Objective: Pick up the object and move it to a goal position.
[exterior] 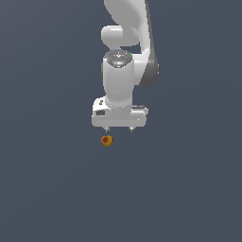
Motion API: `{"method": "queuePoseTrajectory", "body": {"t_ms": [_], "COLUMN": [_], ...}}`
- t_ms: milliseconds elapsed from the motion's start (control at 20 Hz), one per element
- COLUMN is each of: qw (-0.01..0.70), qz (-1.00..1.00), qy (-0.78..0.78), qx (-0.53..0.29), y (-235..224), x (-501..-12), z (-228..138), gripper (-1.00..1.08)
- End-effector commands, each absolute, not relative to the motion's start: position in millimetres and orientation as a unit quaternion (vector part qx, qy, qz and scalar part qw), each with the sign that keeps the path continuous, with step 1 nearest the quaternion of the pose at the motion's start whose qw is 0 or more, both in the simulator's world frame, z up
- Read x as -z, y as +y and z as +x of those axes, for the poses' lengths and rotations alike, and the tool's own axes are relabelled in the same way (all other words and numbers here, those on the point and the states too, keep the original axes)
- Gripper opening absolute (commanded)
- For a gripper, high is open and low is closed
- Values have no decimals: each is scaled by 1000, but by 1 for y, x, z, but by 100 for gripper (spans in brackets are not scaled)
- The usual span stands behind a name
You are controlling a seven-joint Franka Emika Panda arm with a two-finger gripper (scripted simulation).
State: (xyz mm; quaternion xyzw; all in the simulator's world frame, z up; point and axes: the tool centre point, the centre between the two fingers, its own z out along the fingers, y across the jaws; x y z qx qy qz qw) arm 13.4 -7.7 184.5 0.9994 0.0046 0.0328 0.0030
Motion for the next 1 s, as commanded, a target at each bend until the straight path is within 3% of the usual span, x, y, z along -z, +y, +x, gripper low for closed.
{"method": "queuePoseTrajectory", "body": {"t_ms": [0,950], "qw": [3,9], "qz": [999,999], "qy": [5,-10], "qx": [-33,-41], "y": [-8,-18], "x": [-184,-198], "z": [13,18], "gripper": [100,100]}}
